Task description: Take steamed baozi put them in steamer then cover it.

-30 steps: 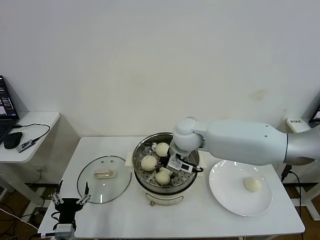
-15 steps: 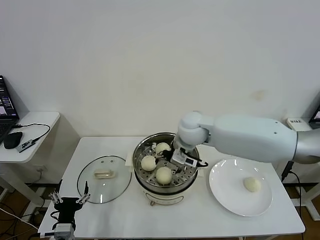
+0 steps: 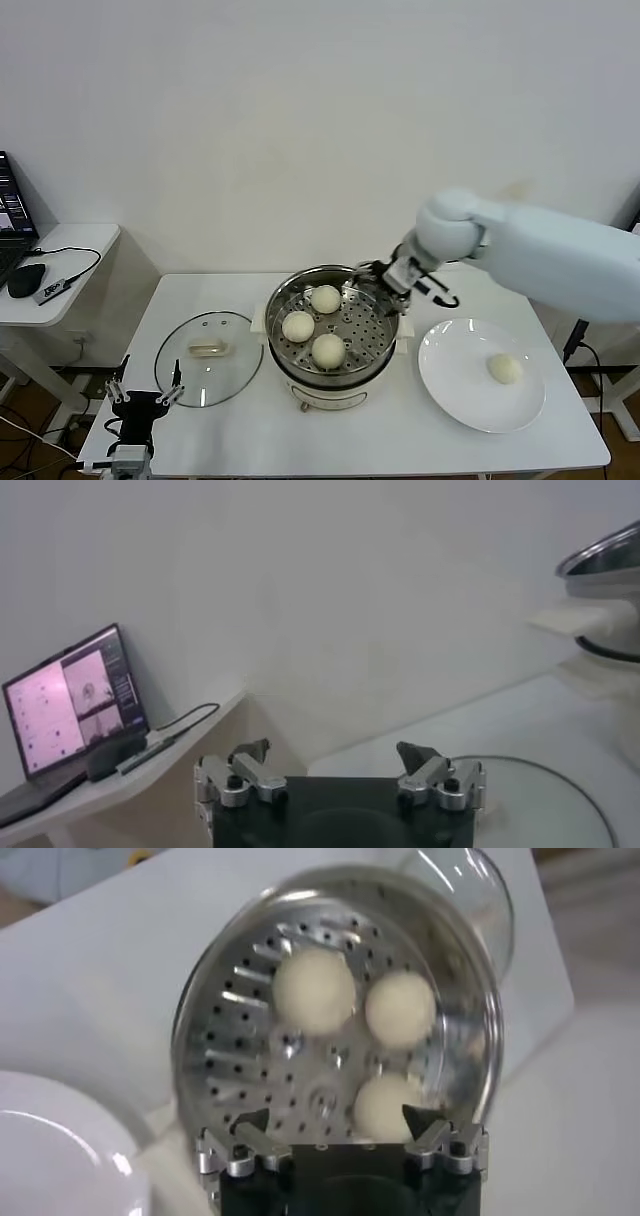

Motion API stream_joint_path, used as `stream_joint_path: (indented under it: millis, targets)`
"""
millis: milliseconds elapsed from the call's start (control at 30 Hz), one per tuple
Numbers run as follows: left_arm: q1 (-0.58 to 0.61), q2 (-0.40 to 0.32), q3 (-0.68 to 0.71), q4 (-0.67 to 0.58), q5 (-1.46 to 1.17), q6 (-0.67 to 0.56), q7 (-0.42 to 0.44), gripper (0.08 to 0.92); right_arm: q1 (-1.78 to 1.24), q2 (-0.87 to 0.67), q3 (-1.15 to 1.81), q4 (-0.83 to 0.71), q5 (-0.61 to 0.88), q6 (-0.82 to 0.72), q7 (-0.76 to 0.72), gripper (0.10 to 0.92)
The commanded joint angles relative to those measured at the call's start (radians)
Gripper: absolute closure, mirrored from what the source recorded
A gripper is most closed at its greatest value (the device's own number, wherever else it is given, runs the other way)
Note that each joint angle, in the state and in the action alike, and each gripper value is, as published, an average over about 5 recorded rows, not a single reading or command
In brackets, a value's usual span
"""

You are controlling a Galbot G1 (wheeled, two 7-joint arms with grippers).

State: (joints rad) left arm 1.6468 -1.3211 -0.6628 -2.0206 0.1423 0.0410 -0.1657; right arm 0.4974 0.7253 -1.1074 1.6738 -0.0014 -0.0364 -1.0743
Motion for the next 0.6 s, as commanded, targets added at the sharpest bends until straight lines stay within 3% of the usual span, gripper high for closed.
stream_joint_path:
  millis: [33,267,600]
  targets:
    - [-0.004,0.002,0.012,0.004,0.002,-0.001,0.0,0.177,-0.119,-0.337,0.146,0.04,0.049,-0.171,-0.038,0.203]
    - [-0.006,0.004,0.03,-0.001,0.008,0.0,0.0,0.177,-0.288,-0.421,0.216,-0.011,-0.071,-0.123,-0.042,0.203]
    - [-0.002,0.006,0.027,-0.002,0.006,-0.001,-0.001,0.177,-0.51,-0.429,0.325,-0.144,-0.174,-0.089,-0.026,0.203]
